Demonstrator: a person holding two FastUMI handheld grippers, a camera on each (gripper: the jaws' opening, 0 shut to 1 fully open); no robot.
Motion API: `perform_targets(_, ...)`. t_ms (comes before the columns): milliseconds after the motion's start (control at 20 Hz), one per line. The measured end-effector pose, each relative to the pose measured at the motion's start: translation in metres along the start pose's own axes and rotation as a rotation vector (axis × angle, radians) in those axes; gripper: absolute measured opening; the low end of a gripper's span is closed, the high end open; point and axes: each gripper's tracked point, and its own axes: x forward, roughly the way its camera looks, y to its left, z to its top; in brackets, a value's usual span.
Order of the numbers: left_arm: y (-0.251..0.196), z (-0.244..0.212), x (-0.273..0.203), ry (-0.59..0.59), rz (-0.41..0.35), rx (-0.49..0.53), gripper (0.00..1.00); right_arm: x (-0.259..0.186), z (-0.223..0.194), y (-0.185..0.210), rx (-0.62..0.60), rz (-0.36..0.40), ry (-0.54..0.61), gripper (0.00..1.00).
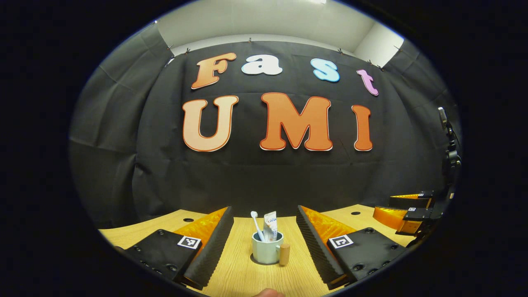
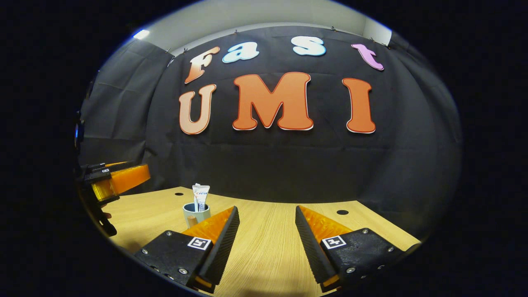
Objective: Put the toothbrush and toothpaste on the desktop into the cup, then pick up the cup and place it on the coaster on the desktop.
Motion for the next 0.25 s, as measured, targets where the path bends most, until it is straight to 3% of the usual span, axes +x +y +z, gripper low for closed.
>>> perform_targets(250,-0.0004,-0.0016,0.0005,0.000,0.003,-0.004,0.97,-0.0007,0.0051,-0.0004,0.005,0.004,-0.013,0.82)
